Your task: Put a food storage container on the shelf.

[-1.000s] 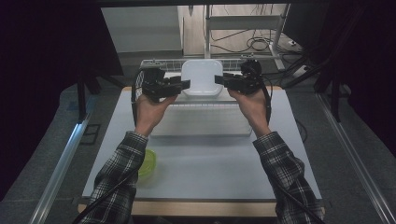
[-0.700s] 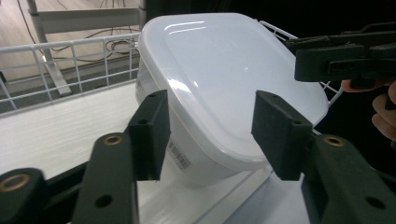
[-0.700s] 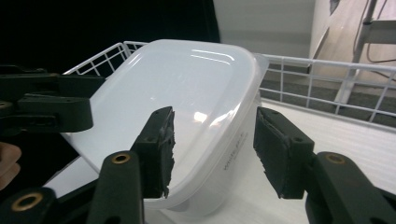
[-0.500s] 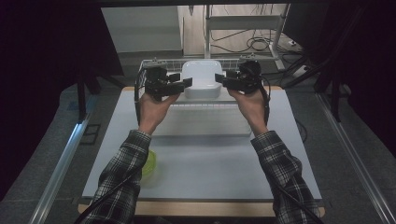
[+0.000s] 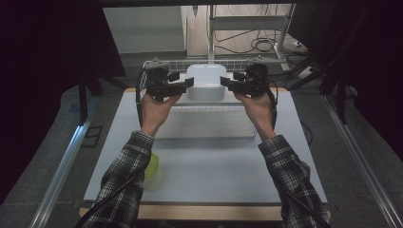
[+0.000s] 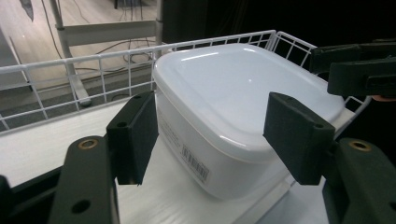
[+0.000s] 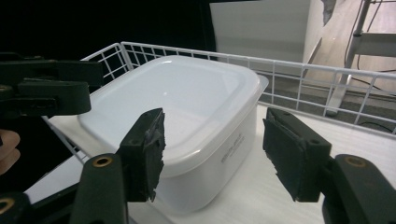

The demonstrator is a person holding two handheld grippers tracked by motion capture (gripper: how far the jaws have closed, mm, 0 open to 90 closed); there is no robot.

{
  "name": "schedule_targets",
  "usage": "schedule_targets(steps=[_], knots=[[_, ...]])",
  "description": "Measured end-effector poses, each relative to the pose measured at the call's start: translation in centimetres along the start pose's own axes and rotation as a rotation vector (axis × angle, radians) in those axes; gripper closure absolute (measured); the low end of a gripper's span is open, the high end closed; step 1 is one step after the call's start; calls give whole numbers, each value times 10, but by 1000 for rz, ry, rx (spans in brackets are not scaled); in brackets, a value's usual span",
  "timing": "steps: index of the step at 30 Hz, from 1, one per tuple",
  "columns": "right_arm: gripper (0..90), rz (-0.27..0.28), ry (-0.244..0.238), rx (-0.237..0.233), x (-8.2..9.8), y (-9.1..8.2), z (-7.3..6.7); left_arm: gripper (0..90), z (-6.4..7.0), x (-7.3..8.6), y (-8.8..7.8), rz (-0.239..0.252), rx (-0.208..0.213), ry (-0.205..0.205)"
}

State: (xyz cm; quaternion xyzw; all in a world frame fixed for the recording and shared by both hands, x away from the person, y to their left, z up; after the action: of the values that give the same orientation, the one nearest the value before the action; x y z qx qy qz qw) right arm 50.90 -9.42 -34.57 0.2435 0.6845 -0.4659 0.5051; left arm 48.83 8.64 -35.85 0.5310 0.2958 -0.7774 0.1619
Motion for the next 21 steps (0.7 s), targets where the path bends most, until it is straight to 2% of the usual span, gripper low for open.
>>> schedule_targets(steps=[4, 7, 11, 16, 21], knots=[[358, 10, -15, -7, 4, -6, -2, 300, 7, 4, -9, -2, 4, 26], [340, 19, -16, -23, 6, -12, -5, 263, 14, 7, -14, 2, 28, 25], [325, 21, -26, -42, 9, -19, -12, 198, 23, 15, -18, -15, 21, 55], [307, 22, -54, -54, 17, -27, -20, 168, 32, 30, -23, -9, 47, 45], [286, 10, -76, -66, 29, -31, -26, 128, 38, 46, -25, -37, 62, 56]])
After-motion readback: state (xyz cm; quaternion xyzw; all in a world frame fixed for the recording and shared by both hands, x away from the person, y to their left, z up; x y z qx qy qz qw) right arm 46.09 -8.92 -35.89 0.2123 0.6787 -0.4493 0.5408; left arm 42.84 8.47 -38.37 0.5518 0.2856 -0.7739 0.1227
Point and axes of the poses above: each handheld gripper's, and its own axes: y roughly forward along the jaws, x roughly out of its underside, z roughly to its right, the point moved 9 cm from there along y, roughly forward along the jaws, and after that the axes turned 14 degrees about x, right-handed, at the moved point
